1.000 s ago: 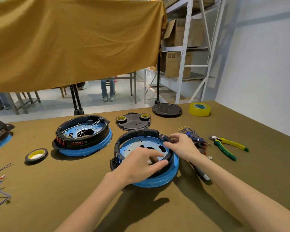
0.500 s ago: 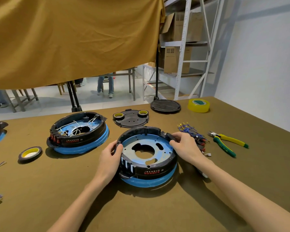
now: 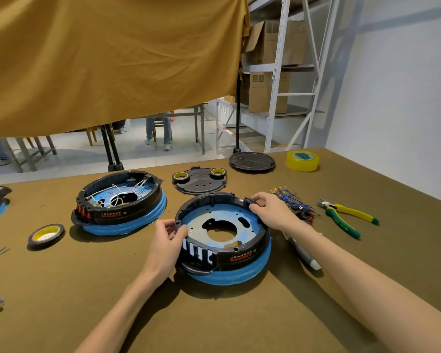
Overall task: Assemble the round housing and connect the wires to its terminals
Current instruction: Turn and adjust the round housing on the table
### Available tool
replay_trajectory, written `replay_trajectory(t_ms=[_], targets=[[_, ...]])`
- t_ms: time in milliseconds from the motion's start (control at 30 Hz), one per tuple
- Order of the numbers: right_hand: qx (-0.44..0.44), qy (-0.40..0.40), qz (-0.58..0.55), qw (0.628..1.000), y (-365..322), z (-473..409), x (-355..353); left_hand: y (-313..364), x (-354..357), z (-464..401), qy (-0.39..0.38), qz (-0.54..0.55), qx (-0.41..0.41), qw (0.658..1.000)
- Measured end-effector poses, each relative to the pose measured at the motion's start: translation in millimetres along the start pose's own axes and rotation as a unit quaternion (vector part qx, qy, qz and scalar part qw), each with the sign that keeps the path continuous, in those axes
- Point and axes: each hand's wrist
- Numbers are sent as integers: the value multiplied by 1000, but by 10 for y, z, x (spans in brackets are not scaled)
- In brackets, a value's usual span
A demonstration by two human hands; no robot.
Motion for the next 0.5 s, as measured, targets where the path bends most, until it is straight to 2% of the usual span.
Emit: replay_trajectory(t_ms=[233,367,500], targets=[[33,-12,-40,999,80,-16,-18,-36,40,14,-22,-38,47,998],[-3,-10,-13,1000,162,15,28,-38,25,-2,-37,-29,47,998],[-13,-8,-52,999,171,-50,3,-80,-21,28,-39,-38,41,998]])
Point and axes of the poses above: each hand's wrist, its own z-axis away from the middle knuckle, its own x-axis out of the palm, y = z × x, and after that the axes turned 6 degrees about -x, right-handed
